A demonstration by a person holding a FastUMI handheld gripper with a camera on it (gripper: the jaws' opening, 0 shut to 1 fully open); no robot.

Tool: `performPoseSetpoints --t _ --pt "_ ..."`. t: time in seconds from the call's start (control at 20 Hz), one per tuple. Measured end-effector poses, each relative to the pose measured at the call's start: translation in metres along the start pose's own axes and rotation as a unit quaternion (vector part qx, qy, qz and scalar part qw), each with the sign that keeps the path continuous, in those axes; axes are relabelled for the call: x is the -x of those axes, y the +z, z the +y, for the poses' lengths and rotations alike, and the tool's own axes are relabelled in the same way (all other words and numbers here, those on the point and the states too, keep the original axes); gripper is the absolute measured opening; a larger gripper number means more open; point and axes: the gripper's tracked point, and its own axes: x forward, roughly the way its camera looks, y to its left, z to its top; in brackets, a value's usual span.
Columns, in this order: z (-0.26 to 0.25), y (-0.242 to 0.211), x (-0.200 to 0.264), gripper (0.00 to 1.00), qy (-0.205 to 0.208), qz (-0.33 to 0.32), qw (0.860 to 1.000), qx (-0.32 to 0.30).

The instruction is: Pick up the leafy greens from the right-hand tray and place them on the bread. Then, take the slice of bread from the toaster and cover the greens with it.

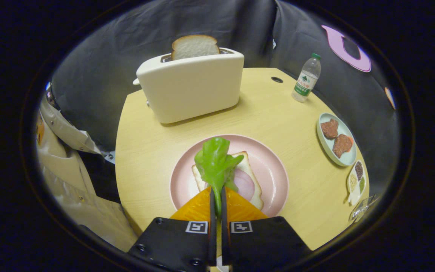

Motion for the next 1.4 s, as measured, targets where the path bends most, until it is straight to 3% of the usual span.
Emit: performPoseSetpoints --t 0.4,0.9,1.4 --pt "-0.013 -0.005 -0.017 0.33 -0.018 0.013 1.000 -0.007" --pt "-0.020 0.024 -0.004 1.00 -0.039 -0.026 0.998 -0.037" --pt "0.002 0.132 0.049 0.99 -0.045 -0.117 0.990 -0.067"
